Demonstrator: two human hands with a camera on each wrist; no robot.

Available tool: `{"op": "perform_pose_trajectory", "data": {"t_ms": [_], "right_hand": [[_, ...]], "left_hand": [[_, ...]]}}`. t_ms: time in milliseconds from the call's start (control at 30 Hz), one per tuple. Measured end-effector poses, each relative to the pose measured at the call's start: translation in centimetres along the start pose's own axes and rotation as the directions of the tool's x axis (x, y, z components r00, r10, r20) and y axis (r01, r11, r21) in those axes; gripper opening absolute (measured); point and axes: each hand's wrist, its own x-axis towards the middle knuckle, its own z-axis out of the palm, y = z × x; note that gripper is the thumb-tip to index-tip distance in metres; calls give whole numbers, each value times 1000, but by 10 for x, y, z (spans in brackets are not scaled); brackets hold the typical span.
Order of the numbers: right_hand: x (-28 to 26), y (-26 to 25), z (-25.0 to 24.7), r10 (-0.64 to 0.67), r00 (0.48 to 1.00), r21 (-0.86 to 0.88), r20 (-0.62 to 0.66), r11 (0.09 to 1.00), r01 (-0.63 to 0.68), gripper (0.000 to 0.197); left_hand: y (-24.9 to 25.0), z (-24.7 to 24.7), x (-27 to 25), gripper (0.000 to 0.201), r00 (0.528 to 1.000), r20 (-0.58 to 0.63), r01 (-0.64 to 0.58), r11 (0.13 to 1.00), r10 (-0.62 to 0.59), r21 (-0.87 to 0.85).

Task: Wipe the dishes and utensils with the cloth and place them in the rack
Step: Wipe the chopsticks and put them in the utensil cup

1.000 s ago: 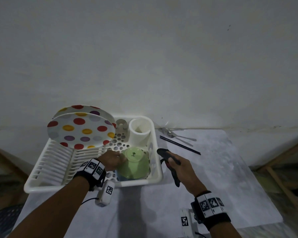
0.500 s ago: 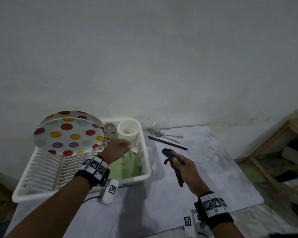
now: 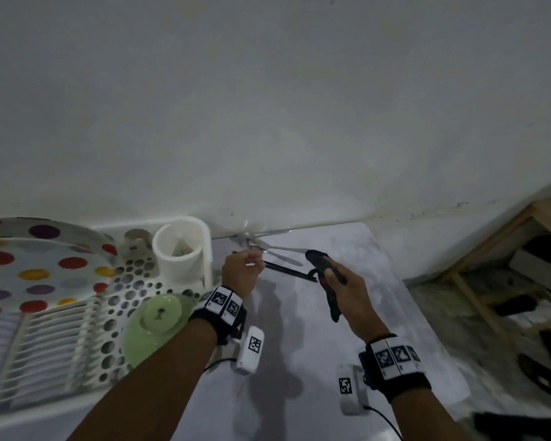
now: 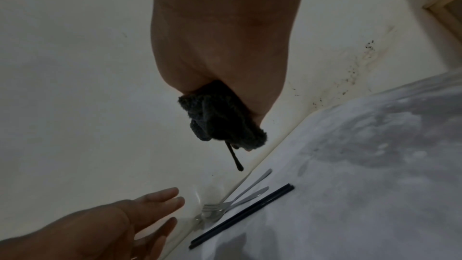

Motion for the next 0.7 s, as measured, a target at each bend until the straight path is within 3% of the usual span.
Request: {"op": "perform_pose_trajectory", "data": {"t_ms": [100, 267, 400, 533, 700], "right_hand": [[16, 10, -15, 1, 1000, 1, 18, 1000, -1, 39], [33, 26, -36, 30, 1000, -8, 5, 1000, -30, 45], [39, 43, -47, 67, 997, -38, 45, 997, -65, 37], [41, 54, -53, 62, 996, -44, 59, 997, -59, 34], [43, 57, -54, 70, 996, -39, 47, 997, -68, 35]], "left_hand": [[-12, 32, 21, 31, 993, 121, -9, 998, 2, 60], [-14, 69, 37, 30, 938, 321, -219, 940, 130, 262], [-35, 79, 57, 32, 935, 313, -290, 861, 163, 417], [-40, 85, 67, 28, 937, 329, -319, 673, 118, 668], [-43, 92, 73, 23, 937, 346, -297, 647, 53, 703]]}}
